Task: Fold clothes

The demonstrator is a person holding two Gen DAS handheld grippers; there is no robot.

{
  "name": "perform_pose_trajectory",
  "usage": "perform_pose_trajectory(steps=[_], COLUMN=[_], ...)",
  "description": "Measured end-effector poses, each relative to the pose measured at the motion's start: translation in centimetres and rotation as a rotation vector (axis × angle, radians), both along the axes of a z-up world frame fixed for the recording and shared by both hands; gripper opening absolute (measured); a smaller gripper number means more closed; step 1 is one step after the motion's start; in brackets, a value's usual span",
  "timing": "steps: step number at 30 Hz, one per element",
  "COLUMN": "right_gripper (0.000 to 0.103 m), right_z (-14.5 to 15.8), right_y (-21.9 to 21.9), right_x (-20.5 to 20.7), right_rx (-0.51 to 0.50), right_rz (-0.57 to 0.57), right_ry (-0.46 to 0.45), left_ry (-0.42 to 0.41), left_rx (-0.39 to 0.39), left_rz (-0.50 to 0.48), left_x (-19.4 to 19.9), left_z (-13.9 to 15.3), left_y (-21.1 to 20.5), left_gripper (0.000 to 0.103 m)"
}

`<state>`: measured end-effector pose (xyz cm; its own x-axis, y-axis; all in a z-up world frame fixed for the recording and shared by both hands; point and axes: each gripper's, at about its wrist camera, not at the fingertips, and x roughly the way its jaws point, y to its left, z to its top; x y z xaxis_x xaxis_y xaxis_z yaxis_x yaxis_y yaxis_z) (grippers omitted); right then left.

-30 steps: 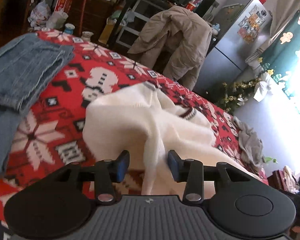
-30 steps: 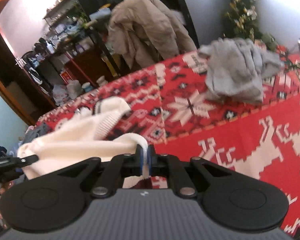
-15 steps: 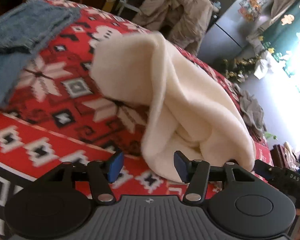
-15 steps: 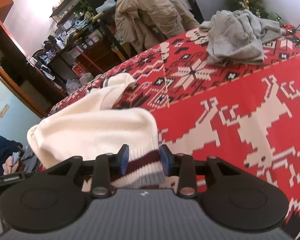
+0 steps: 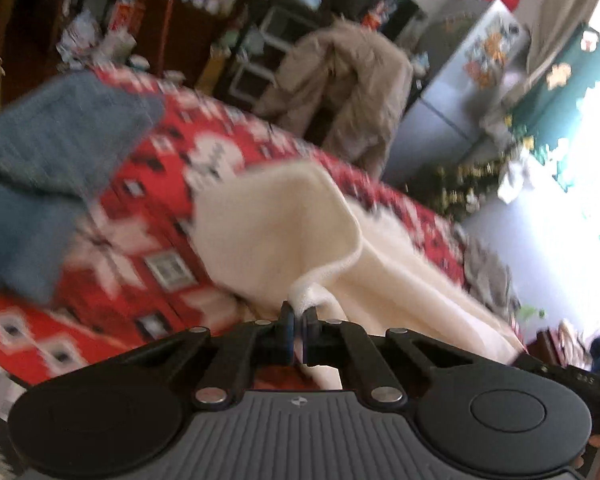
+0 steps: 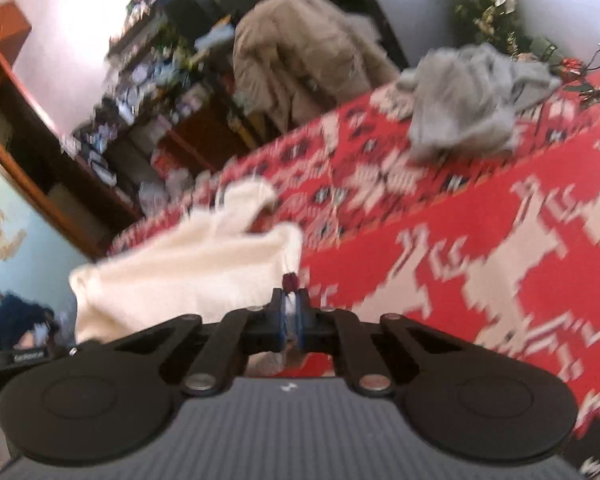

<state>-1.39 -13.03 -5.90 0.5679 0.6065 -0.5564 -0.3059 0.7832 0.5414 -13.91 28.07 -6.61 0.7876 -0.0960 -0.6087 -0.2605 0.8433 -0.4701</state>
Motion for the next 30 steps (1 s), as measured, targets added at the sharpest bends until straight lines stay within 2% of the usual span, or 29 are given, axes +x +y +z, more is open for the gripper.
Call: perform_pose_trajectory(steps=[3, 7, 12, 16, 18, 19, 20, 21, 23, 27, 30], right_gripper=[0.005, 0.005, 0.005, 0.005, 0.005, 0.007, 0.01, 0.014, 0.02, 0.029, 0.038], right_z=[2.2, 4.0, 2.1, -0.4, -1.2, -1.3, -1.4, -1.4, -0.9, 0.2, 0.3], right_y=[-1.5, -2.5, -2.5, -1.2, -0.7, -0.6, -0.6, -0.6, -0.9, -1.1, 0.1], right_x=[0.3, 0.0, -0.4, -1.5, -2.2, -2.5, -2.8, -3.0, -2.9, -1.3, 0.3], right_rx=[0.04, 0.058, 0.003, -0.101, -0.136, -0.147, -0.154, -0.162, -0.168, -0.159, -0.171], right_rz=[-0.028, -0.043, -0.052, 0.01, 0.048, 0.062, 0.056, 0.051, 0.037, 0.022, 0.07], right_ry=[-0.025, -0.051, 0.027, 0.104, 0.129, 0.125, 0.114, 0.102, 0.083, 0.036, 0.002], left_ry=[-0.034, -0.057, 0.027, 0.088, 0.104, 0.108, 0.107, 0.104, 0.094, 0.096, 0.108], left_rx=[0.056, 0.099, 0.022, 0.031, 0.026, 0.022, 0.015, 0.006, -0.012, 0.0, 0.011], left_rz=[0.031, 0.062, 0.074, 0.064, 0.069, 0.081, 0.088, 0.092, 0.1, 0.088, 0.078], left_x=[-0.8, -1.3, -1.1, -1.4, -1.7, -1.9, -2.2, -2.3, -2.6, -2.4, -1.8], left_z=[2.3, 3.5, 0.6, -1.4, -1.9, -2.0, -2.1, -2.1, -2.0, -1.9, -2.3], left_y=[1.7, 2.7, 3.4, 2.8, 2.9, 3.1, 3.2, 3.5, 3.8, 3.5, 3.0], left_gripper=[0.003, 0.003, 0.003, 0.004, 0.008, 0.009, 0.015, 0.026, 0.035, 0.039, 0.039])
